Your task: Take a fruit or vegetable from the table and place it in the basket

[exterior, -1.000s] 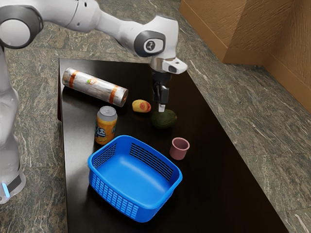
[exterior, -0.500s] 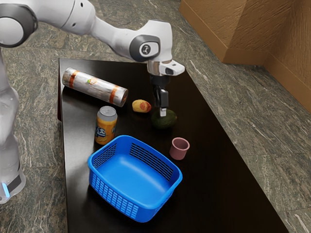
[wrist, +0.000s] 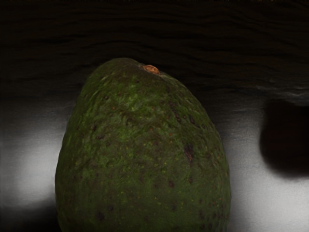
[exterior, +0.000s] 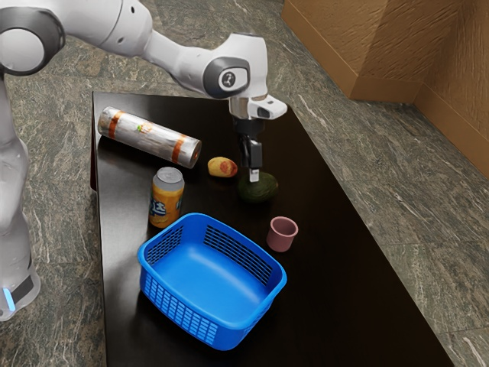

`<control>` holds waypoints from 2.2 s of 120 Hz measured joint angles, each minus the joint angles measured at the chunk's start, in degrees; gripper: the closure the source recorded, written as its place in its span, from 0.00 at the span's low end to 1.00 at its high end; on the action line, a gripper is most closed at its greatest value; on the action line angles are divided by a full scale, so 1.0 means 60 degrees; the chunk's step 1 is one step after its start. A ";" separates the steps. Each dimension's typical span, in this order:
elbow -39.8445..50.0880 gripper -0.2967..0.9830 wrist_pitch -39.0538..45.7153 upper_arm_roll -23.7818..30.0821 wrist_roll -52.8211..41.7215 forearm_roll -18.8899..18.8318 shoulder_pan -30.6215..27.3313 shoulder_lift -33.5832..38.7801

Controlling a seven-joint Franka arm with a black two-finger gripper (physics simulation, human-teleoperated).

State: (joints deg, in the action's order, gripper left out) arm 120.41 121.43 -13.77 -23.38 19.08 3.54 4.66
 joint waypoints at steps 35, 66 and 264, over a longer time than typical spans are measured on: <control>0.0028 0.23 0.0267 0.0009 -0.0092 0.0317 0.0065 -0.0310; 0.0313 0.23 0.0427 0.0028 -0.0141 0.0605 -0.0001 -0.0425; 0.3052 0.33 0.1357 0.6097 0.6478 0.1460 0.0425 0.4816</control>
State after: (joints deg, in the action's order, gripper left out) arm 138.72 129.57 22.82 15.49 27.84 6.09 33.56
